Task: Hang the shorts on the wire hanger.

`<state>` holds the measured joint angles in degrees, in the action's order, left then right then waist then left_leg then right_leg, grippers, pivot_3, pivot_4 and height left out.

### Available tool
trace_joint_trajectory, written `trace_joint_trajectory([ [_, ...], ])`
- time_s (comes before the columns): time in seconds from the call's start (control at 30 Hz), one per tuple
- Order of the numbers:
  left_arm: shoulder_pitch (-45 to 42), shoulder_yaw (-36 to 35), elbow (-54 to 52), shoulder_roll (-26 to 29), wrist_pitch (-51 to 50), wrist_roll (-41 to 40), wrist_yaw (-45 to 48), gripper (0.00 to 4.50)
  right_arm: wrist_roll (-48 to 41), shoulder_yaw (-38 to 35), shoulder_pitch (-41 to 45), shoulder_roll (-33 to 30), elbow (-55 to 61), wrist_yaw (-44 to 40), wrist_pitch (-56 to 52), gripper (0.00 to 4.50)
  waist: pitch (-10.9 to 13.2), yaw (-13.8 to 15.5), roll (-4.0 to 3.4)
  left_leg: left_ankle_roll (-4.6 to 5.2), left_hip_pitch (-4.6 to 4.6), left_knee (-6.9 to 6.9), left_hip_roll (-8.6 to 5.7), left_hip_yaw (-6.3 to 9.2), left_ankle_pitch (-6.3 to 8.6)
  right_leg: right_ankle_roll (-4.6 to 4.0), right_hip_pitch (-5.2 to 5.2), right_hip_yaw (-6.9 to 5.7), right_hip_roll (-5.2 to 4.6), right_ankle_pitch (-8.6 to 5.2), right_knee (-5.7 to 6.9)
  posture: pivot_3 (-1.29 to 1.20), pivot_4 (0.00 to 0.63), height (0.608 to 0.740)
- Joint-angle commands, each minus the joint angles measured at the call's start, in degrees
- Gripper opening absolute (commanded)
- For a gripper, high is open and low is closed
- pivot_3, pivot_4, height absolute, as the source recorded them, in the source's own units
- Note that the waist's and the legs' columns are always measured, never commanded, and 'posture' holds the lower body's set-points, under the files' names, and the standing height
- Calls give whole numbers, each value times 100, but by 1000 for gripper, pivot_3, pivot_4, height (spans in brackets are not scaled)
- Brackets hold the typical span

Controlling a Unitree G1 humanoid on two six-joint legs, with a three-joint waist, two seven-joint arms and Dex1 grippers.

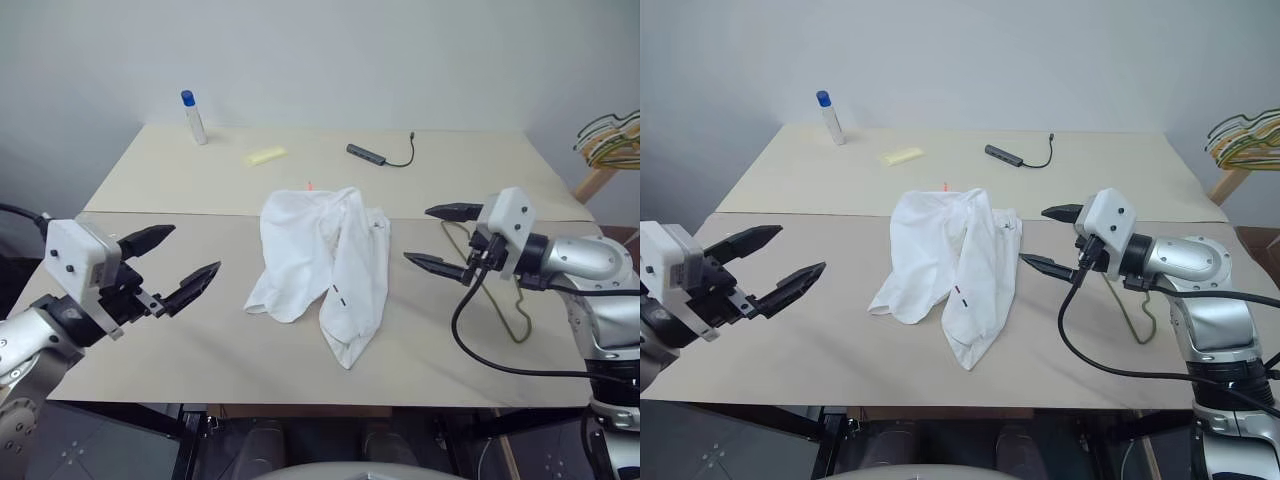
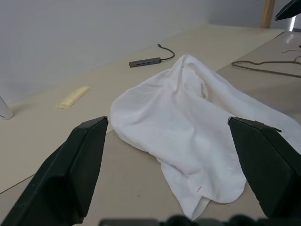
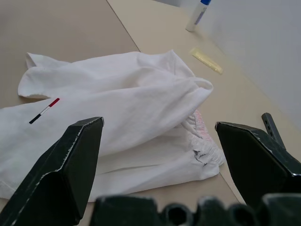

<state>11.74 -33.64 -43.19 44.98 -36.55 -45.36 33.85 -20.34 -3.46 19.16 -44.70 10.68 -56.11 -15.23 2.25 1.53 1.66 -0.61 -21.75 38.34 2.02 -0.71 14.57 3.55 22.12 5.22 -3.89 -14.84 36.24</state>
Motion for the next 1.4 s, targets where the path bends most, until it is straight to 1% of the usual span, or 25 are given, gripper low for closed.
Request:
trace_joint_trajectory([
  [0.03,-127,-29,-106,40,153,-56,66,4404,-39,-211,9,-61,154,24,90,4454,0,-1,0,0,0,0,0,0,0,0,0,0,0,0,0,99,0,740],
  [0.2,-170,93,-129,80,72,-30,31,4404,-38,-221,-11,-65,160,42,84,4454,0,-6,0,0,0,0,0,0,0,0,0,0,0,0,0,93,0,740],
  [0.3,-246,367,-158,112,49,75,-13,4404,-24,-213,3,-58,126,43,102,4454,0,-11,0,0,0,0,0,-1,0,0,0,1,0,0,0,90,0,740],
  [0.43,-125,1220,-158,524,83,883,146,4404,51,-165,68,-50,72,57,165,4454,-1,-20,1,0,1,0,-1,-1,0,0,-1,1,0,0,-1,72,0,740],
  [0.5,-65,1815,-11,689,146,1488,56,4404,12,-203,21,-108,183,17,125,4454,-1,-40,1,0,-1,0,-1,-3,0,0,1,2,0,0,-2,51,0,740],
  [0.6,-118,2526,181,824,307,2037,203,4404,-16,-274,-102,-189,304,-14,102,4454,0,-69,0,0,-2,0,0,-3,0,0,2,1,1,0,-2,39,0,740],
  [0.67,-414,3116,376,804,262,2337,240,4404,-18,-315,-215,-223,385,18,99,4454,-1,-73,0,0,-3,-1,1,-2,0,-1,3,0,1,-1,-2,28,0,740],
  [0.73,-735,3615,591,737,214,2698,184,4404,-29,-333,-281,-225,457,63,83,4454,-1,-86,0,0,-2,0,-1,-3,0,-1,1,0,1,-1,-2,20,0,740],
  [0.8,-1105,4147,918,556,138,3087,72,4404,-29,-343,-325,-203,536,123,49,4454,-3,-94,-2,0,0,0,1,-2,0,-2,0,1,3,0,-1,7,0,740],
  [0.93,-1715,4962,1530,-1,-28,3686,-138,4404,-41,-392,-428,-204,665,194,14,4454,-6,-116,-4,0,-5,0,1,-2,0,-1,2,1,6,1,-2,-6,0,740],
  [1.0,-2010,5247,1919,-370,-127,3929,-288,4404,-51,-420,-470,-215,712,228,-5,4454,-7,-138,-4,0,-10,0,1,-1,0,-1,6,3,7,1,-3,-13,0,740],
  [1.07,-2279,5399,2311,-732,-212,3997,-308,4404,-62,-434,-504,-222,756,246,-21,4454,-7,-142,-3,1,-10,1,0,1,0,-1,5,1,6,1,-3,-20,0,740],
  [1.17,-2510,5655,2777,-911,-48,4319,-247,3866,-72,-440,-532,-238,809,255,-43,4500,-16,-150,-4,1,-9,9,0,4,0,-1,1,-1,7,1,0,-29,0,740],
  [1.27,-2574,5640,3002,-959,43,4394,-184,2988,-87,-442,-556,-312,818,167,-33,4500,-31,-185,-8,1,-6,9,0,3,0,-1,-2,0,7,1,0,-34,0,740],
  [1.4,-2555,5440,3307,-829,260,4471,-107,1709,-154,-416,-593,-446,776,-92,35,4500,-55,-241,-20,1,2,9,2,3,0,-2,-7,1,10,1,2,-38,0,740],
])
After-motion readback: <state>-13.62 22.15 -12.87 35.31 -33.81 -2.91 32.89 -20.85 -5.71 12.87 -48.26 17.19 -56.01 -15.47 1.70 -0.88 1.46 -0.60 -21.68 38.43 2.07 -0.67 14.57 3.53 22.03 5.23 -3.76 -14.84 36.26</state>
